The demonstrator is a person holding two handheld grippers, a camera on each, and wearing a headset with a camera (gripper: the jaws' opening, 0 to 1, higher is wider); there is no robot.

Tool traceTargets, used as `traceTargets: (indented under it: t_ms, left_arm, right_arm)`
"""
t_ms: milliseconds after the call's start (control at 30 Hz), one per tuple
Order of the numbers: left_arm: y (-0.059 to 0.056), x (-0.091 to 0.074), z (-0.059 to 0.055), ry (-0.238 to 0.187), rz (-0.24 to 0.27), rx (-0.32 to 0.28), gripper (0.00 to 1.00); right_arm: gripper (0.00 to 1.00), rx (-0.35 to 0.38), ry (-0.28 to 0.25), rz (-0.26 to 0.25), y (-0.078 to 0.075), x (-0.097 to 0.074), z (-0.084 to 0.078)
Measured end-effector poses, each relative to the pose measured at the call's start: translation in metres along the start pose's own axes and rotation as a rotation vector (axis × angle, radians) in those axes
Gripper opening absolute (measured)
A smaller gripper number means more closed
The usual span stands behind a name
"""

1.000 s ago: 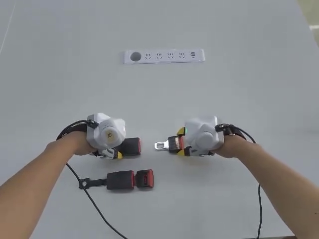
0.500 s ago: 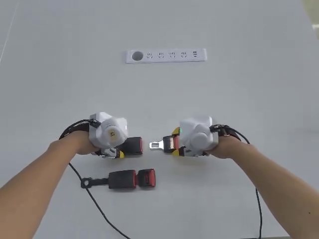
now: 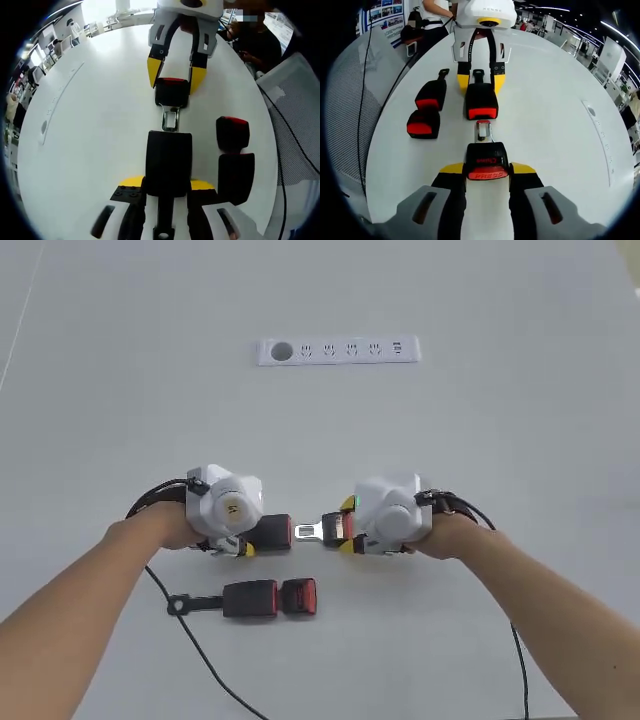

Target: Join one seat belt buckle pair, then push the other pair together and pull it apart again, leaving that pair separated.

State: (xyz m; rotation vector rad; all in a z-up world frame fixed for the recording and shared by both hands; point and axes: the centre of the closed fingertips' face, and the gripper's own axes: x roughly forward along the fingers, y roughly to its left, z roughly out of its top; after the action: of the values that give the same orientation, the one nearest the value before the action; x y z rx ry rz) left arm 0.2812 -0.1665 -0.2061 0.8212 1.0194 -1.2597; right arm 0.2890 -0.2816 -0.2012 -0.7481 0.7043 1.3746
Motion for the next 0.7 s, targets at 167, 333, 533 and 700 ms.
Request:
traceTargets:
  t_ms: [167, 333, 533, 700]
  left_arm:
    - [-0.001, -0.003, 0.001, -0.001, 0.0, 0.0, 0.32]
    - [-0.003, -0.005, 0.002, -0.001, -0.001, 0.001, 0.32]
    - [-0.002, -0.005, 0.001, -0.007, 0.0, -0.007, 0.31]
    - [-0.003, -0.003, 0.002, -0.006, -0.006, -0.001, 0.31]
  right_arm:
    - [0.31, -0.007, -0.003, 0.002, -0.001, 0.003, 0.004]
    - [0.31, -0.01, -0.008, 0.004, 0.0, 0.005, 0.009]
    - [0.31, -0.014, -0.015, 0.007, 0.0, 0.009, 0.011]
    - [0.31, -0.017, -0.019, 0.007, 0.002, 0.01, 0.015]
